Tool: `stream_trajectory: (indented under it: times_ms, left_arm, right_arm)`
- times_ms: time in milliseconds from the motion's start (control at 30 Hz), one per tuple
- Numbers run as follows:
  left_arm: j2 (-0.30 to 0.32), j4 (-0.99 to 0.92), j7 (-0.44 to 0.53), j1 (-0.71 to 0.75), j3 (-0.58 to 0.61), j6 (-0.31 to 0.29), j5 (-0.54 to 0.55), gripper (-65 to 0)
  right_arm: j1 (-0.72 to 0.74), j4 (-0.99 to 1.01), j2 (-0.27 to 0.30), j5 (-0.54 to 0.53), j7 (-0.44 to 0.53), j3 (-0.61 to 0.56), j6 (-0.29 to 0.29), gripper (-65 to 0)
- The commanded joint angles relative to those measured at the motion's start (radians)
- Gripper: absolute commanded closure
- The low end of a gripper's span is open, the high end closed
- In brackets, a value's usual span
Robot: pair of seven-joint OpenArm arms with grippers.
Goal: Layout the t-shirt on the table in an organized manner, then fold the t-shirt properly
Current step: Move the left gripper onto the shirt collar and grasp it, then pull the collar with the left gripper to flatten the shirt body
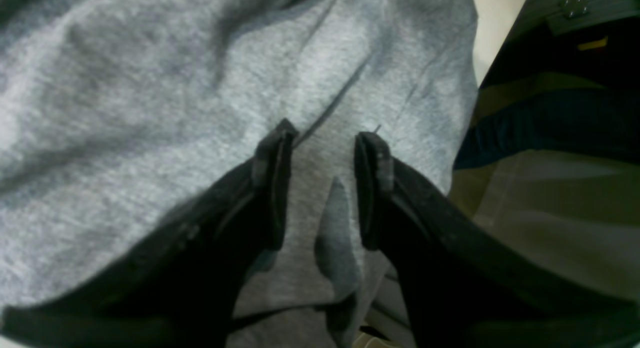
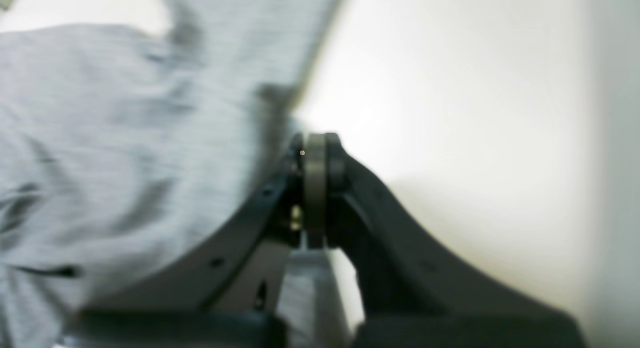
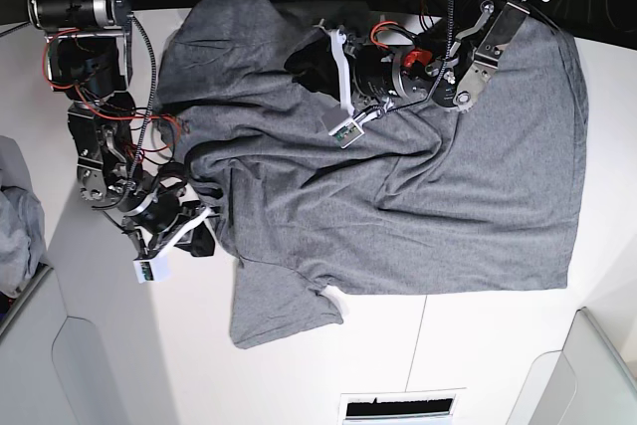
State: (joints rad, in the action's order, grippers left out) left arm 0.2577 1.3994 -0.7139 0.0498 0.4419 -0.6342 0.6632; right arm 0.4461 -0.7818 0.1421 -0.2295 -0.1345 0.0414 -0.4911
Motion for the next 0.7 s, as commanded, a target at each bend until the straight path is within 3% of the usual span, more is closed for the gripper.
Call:
stream_trajectory:
  times_ms: [0,100,200,667]
  left_arm:
    - [0.000,0.014,0.006,-0.007,-0.003,-0.015,0.017,-23.9]
    - [0.000,0.014,0.001,0.000,-0.003,-0.015,0.016,-23.9]
    - [0.001,0.014,-0.009,0.003,-0.003,-0.015,0.013,-23.9]
    - [0.062,0.014,-0.044,0.006,-0.003,-0.023,0.027,-23.9]
  right_arm:
    - [0.029,-0.021,-0.014,0.000,0.027,0.002,-0.009,0.0]
    - [0.024,-0.021,-0.059,0.087,0.026,0.002,0.005,0.0]
    - [0.018,-0.019,-0.064,0.148,0.026,0.002,0.027,0.0]
    - [-0.004,-0.019,0.106,0.151,0.023,0.002,0.091,0.0]
